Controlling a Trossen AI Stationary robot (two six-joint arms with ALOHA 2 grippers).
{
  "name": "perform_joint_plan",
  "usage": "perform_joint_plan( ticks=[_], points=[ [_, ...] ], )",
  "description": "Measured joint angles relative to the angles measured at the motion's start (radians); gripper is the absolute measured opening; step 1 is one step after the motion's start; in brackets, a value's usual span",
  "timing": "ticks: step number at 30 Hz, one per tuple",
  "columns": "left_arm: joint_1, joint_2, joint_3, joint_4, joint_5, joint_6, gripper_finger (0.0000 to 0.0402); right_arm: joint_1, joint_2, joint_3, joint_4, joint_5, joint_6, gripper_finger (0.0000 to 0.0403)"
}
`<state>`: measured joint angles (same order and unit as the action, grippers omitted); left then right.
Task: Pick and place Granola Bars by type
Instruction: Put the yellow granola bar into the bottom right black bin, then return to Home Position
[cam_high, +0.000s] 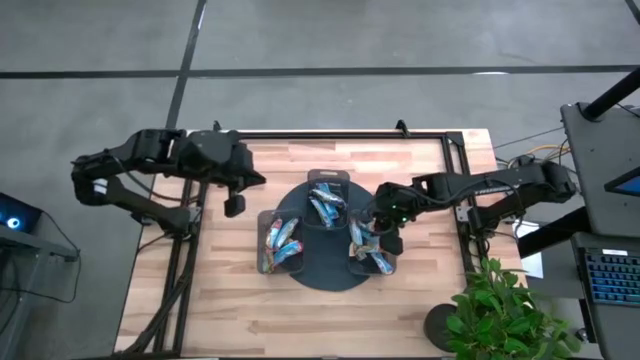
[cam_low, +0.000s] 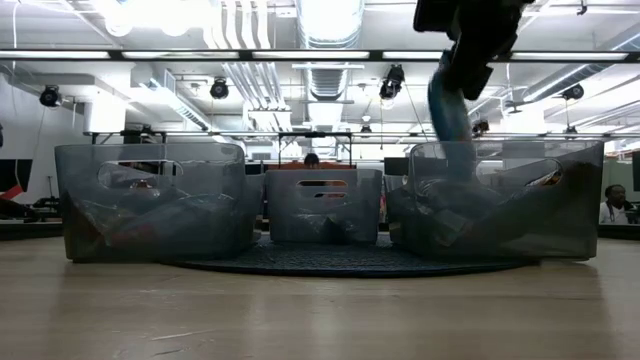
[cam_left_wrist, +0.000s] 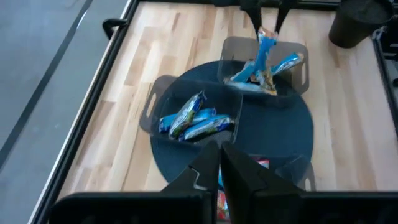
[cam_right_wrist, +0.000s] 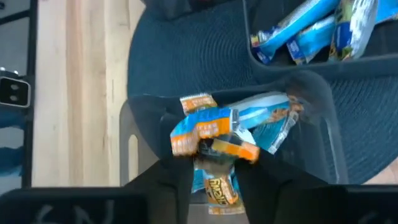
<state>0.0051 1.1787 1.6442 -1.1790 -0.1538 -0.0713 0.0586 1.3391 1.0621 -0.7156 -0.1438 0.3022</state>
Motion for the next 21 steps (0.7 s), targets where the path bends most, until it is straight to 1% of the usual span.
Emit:
perform_joint_plan(
  ticks=[5, 10, 14, 21],
  points=[
    [0.0, -0.059, -0.063, 0.001, -0.026, -0.028, 0.0, 0.0, 0.028, -0.005, -0.003, -0.015, 0.041, 0.0152],
    [0.0, -0.099, -0.103, 0.001, -0.037, -0.047, 0.0, -0.001, 0.037, -0.007, -0.006, -0.015, 0.041, 0.0183],
    [0.0, -0.117, -0.115, -0.002, -0.051, -0.062, 0.0, 0.0, 0.031, -0.007, -0.006, -0.015, 0.041, 0.0192],
    [0.0, -0.125, -0.112, 0.0, -0.058, -0.062, 0.0, 0.003, 0.029, 0.01, -0.003, -0.022, 0.039, 0.0183]
  ],
)
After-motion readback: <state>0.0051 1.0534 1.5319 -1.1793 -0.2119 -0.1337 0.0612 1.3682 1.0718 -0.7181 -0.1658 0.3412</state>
